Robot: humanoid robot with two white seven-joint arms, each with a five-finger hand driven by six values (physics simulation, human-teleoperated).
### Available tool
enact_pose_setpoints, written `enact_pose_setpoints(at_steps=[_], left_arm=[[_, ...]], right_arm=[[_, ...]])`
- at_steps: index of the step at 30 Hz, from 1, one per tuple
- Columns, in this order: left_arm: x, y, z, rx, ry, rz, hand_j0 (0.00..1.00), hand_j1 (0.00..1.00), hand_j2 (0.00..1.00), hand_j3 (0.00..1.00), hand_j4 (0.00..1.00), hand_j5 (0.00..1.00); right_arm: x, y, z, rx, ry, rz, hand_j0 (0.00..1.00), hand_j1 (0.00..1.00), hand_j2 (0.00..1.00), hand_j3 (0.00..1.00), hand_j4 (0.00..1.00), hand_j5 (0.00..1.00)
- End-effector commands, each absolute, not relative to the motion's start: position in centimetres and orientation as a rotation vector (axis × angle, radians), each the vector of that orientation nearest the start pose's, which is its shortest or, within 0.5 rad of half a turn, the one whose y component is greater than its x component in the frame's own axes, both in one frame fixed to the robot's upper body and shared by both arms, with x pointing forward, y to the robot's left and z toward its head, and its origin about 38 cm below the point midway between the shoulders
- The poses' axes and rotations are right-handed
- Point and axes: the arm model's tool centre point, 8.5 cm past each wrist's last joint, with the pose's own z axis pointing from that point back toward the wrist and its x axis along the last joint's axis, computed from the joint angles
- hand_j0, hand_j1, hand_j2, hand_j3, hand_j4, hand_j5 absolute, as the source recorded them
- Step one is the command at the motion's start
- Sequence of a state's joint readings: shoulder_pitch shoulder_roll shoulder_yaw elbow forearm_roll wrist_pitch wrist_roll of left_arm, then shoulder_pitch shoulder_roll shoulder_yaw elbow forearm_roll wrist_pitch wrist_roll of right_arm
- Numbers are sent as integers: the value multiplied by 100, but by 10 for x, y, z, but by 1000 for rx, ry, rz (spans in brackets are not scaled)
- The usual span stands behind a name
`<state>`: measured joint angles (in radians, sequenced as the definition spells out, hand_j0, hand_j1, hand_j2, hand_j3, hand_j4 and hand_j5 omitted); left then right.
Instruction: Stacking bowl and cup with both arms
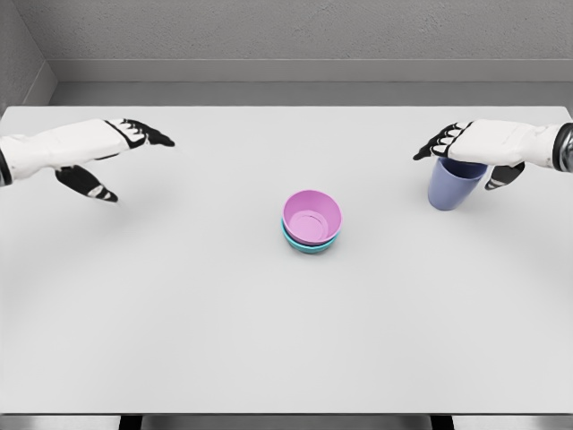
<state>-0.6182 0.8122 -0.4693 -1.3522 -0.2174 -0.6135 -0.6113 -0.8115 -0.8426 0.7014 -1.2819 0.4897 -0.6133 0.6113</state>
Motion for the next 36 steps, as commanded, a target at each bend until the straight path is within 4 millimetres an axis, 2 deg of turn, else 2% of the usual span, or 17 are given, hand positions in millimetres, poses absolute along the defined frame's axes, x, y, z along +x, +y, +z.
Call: enact_pose_setpoints(at_steps=[1,7,22,25,31,34,36], left_arm=[[445,343,240,346,-1493,-1870,100,100,100,100,100,100],[444,340,237,336,-1490,-1878,100,100,100,100,100,100],[444,338,236,331,-1494,-1879,100,100,100,100,100,100],[445,337,235,329,-1495,-1879,100,100,100,100,100,100],[444,336,234,326,-1493,-1881,100,100,100,100,100,100],[444,336,234,324,-1494,-1881,100,100,100,100,100,100],[444,336,234,324,-1494,-1881,100,100,100,100,100,100]], right_arm=[[468,-344,233,-542,-1131,2177,100,100,100,100,100,100],[469,-339,228,-527,-1132,2186,100,100,100,100,100,100],[470,-343,225,-526,-1115,2177,100,100,100,100,100,100],[470,-343,224,-524,-1114,2177,95,95,95,95,95,95],[470,-342,222,-519,-1109,2181,94,94,94,94,94,94],[469,-342,222,-517,-1108,2182,91,91,91,91,91,91],[469,-342,222,-517,-1108,2182,84,84,84,84,84,84]])
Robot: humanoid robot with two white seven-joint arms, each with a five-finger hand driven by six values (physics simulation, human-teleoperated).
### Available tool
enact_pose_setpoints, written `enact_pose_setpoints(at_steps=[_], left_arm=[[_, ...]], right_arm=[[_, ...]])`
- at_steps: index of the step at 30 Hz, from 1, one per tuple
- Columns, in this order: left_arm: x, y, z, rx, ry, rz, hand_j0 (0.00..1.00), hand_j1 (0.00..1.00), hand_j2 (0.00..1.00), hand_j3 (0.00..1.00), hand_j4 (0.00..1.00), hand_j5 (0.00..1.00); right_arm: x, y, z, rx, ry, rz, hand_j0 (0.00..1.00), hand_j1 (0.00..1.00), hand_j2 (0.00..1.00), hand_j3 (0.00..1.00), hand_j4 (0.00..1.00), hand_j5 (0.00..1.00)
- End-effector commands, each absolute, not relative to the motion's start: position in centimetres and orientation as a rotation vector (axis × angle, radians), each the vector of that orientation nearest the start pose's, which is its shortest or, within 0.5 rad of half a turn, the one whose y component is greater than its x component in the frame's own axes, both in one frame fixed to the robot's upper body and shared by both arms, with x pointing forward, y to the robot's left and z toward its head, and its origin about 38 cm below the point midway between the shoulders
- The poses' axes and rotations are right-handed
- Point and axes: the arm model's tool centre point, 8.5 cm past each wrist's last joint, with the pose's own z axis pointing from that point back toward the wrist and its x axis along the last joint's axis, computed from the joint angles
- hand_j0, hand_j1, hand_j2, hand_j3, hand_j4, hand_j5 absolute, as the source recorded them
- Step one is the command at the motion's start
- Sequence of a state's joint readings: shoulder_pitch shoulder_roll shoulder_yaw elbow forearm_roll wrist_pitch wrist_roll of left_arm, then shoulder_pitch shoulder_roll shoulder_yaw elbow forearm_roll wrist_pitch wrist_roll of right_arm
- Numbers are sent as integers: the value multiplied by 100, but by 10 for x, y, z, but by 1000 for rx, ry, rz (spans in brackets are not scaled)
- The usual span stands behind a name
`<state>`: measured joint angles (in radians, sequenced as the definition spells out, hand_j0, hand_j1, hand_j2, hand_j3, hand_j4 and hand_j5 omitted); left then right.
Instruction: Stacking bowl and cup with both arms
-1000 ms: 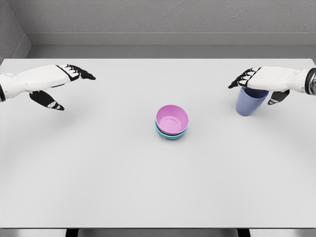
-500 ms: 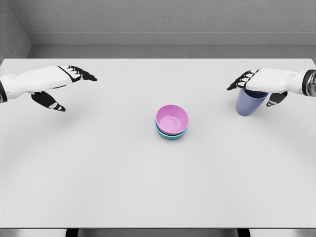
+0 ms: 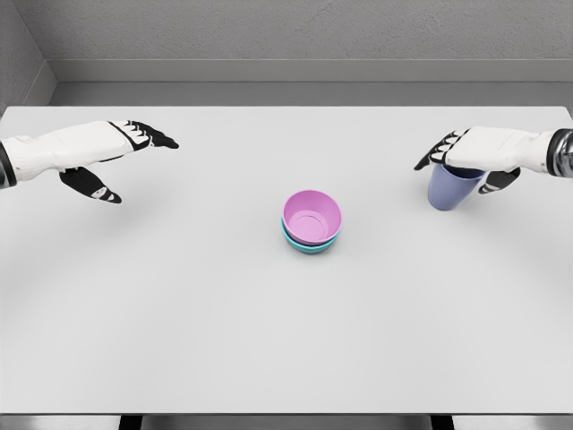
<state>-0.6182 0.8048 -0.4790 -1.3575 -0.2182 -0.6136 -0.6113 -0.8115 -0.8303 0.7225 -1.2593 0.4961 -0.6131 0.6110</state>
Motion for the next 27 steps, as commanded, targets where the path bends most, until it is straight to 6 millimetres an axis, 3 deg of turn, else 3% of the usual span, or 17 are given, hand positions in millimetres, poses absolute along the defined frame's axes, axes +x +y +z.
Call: enact_pose_setpoints(at_steps=[1,4,16,22,27], left_arm=[[444,336,234,324,-1494,-1881,100,100,100,100,100,100],[444,336,234,324,-1494,-1881,100,100,100,100,100,100],[444,337,234,327,-1490,-1881,100,100,100,100,100,100],[444,336,234,327,-1491,-1882,100,100,100,100,100,100],[444,337,234,328,-1490,-1883,100,100,100,100,100,100]], right_arm=[[470,-341,222,-516,-1110,2183,82,82,82,82,82,82],[469,-342,222,-517,-1108,2182,81,81,81,81,81,81],[470,-341,221,-514,-1110,2184,50,50,50,50,50,50],[471,-340,225,-521,-1120,2181,42,42,42,42,42,42],[473,-340,232,-531,-1139,2171,42,42,42,42,42,42]])
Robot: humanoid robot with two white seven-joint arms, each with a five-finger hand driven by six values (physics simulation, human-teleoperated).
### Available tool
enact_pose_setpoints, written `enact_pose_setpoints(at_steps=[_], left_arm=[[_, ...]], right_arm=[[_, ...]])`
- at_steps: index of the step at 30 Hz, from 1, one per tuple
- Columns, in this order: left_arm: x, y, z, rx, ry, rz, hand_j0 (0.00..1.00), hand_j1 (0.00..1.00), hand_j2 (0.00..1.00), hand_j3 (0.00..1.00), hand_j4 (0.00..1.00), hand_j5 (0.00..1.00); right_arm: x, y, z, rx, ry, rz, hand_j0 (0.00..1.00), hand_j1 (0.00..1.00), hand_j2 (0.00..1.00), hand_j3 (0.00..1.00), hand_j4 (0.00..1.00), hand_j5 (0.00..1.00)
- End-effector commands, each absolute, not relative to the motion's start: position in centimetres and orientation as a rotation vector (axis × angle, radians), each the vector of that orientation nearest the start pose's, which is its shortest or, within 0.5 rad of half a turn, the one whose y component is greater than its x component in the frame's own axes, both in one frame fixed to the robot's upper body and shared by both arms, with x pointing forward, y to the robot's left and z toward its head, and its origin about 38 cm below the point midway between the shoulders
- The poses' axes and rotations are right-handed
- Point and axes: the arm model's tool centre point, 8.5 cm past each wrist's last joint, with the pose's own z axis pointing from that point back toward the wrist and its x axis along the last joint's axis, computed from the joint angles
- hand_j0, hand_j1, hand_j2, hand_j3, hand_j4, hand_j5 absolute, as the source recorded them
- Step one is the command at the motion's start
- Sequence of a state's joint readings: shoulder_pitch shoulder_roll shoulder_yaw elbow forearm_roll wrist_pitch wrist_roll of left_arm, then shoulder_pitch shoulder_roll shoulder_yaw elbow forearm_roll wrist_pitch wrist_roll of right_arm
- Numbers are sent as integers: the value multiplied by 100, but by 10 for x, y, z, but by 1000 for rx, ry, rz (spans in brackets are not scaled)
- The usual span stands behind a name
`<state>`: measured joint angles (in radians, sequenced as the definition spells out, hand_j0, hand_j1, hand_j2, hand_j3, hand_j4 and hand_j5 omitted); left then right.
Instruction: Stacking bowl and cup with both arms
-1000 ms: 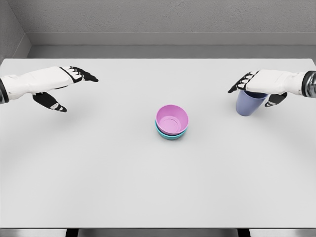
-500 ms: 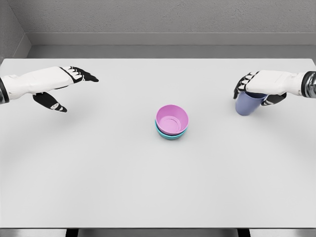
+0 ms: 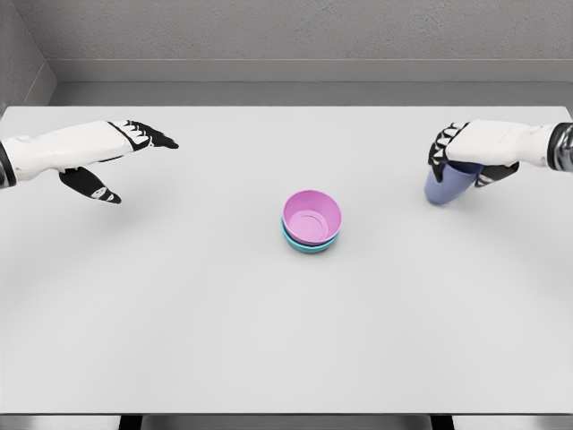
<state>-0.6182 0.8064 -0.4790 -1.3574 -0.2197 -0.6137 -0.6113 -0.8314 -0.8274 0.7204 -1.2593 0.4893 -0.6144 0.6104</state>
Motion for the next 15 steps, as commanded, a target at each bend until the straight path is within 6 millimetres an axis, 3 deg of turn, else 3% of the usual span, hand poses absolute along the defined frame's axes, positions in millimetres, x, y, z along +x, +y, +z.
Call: enact_pose_setpoints(at_steps=[1,6,10,15], left_arm=[[444,337,234,328,-1490,-1883,100,100,100,100,100,100],[444,337,234,328,-1490,-1883,100,100,100,100,100,100],[444,337,234,328,-1490,-1883,100,100,100,100,100,100],[444,337,234,328,-1490,-1883,100,100,100,100,100,100]], right_arm=[[474,-340,234,-535,-1141,2171,42,42,42,42,42,42],[476,-340,243,-553,-1157,2167,42,42,42,42,42,42],[478,-342,262,-555,-1248,2101,42,42,42,42,42,42],[472,-319,280,-568,-1319,2157,44,44,44,44,44,44]])
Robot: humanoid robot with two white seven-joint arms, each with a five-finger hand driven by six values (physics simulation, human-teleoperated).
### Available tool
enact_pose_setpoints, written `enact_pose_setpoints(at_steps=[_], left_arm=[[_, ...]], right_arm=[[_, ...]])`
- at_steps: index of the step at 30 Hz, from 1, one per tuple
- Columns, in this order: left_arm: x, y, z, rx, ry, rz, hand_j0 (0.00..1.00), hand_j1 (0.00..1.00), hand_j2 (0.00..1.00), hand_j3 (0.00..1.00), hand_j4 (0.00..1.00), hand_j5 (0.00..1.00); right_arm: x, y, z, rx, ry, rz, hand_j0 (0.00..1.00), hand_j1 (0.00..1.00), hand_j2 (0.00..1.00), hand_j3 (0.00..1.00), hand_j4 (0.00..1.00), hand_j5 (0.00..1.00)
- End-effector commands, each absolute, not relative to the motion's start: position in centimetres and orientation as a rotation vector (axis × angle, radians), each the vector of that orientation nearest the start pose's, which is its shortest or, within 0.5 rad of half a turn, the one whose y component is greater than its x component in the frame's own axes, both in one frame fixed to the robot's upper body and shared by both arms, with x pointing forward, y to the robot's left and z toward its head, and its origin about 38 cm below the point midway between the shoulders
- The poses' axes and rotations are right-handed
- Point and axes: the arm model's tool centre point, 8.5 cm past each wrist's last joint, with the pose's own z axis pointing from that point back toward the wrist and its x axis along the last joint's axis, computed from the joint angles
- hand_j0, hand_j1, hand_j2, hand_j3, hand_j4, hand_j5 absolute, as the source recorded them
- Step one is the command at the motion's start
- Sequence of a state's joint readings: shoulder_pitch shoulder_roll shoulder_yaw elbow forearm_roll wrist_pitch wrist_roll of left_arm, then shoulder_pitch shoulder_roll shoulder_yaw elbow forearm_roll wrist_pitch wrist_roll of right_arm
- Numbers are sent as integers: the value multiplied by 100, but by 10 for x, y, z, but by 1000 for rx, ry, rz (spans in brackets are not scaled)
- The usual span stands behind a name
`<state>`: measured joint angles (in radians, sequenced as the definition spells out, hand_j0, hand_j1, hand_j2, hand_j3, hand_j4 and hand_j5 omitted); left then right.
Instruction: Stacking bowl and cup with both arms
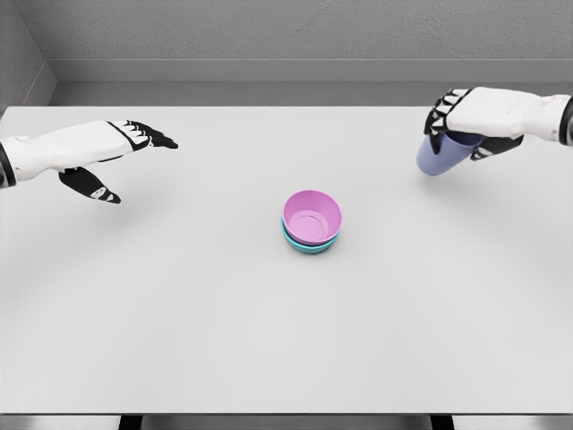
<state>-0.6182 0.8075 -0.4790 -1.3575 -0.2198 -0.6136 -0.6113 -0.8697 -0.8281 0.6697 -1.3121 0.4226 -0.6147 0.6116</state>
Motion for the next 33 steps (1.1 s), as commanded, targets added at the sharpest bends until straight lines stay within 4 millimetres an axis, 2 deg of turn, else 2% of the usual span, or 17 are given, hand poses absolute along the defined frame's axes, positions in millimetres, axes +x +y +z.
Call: enact_pose_setpoints(at_steps=[1,7,9,12,22,24,27,29,33], left_arm=[[444,337,234,328,-1490,-1883,100,100,100,100,100,100],[444,337,234,328,-1490,-1883,100,100,100,100,100,100],[444,337,235,328,-1491,-1884,100,100,100,100,100,100],[444,335,235,326,-1492,-1887,100,100,100,100,100,100],[444,336,235,328,-1490,-1886,100,100,100,100,100,100],[444,336,235,327,-1492,-1886,100,100,100,100,100,100],[444,336,235,328,-1491,-1887,100,100,100,100,100,100],[444,336,235,328,-1491,-1887,100,100,100,100,100,100],[444,336,235,328,-1490,-1886,100,100,100,100,100,100]], right_arm=[[469,-309,284,-567,-1345,2181,44,44,44,44,44,44],[454,-260,292,-531,-1437,2305,45,45,45,45,45,45],[441,-239,291,-502,-1467,2381,46,46,46,46,46,46],[428,-223,294,-486,-1501,2437,46,46,46,46,46,46],[407,-199,299,-461,-1559,2523,49,49,49,49,49,49],[404,-186,288,-405,-1550,2563,49,49,49,49,49,49],[403,-175,291,-393,-1580,2575,49,49,49,49,49,49],[400,-164,282,-346,-1570,2609,49,49,49,49,49,49],[393,-156,288,-347,-1598,2636,49,49,49,49,49,49]])
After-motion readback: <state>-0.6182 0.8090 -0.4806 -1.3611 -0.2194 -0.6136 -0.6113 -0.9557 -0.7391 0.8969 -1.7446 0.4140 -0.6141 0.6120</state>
